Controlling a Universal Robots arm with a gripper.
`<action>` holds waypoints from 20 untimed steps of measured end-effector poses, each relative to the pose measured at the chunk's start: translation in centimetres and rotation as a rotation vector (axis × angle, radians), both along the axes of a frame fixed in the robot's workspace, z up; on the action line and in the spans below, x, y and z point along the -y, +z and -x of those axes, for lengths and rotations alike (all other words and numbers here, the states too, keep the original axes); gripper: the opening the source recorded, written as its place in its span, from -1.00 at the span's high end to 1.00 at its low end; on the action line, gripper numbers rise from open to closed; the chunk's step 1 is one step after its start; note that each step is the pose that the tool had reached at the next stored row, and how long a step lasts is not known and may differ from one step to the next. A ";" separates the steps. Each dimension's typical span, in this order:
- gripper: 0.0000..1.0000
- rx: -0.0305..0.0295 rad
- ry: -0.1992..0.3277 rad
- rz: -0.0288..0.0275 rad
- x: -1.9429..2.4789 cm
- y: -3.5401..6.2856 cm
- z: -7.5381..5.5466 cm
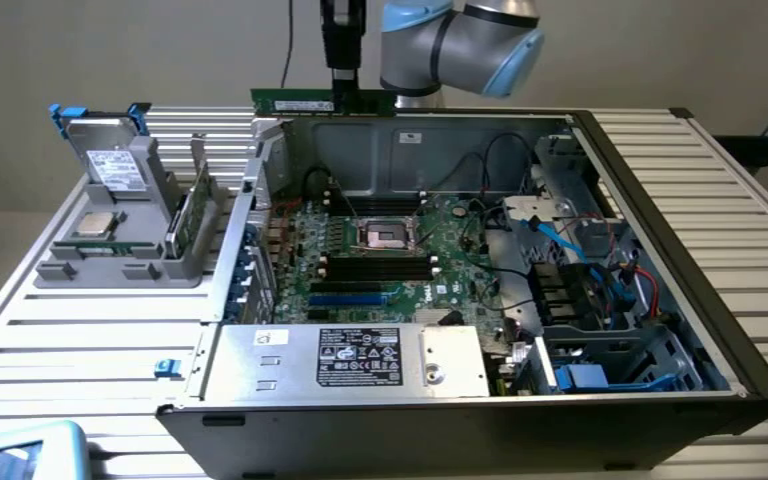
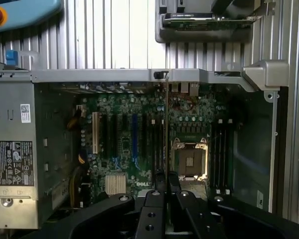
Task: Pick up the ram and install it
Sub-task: 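Pick up the ram and move it above insertion slot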
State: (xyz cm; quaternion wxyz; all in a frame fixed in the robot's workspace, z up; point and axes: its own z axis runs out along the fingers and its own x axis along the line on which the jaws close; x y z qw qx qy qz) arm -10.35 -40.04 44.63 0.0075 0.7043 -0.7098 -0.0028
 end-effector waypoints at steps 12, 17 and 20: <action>0.73 0.0000 0.000 0.0033 -1.67 -0.72 -3.7; 0.73 0.0000 0.000 0.0061 -3.02 -1.06 -4.4; 0.73 0.0000 0.000 0.0063 -3.96 -1.24 -4.5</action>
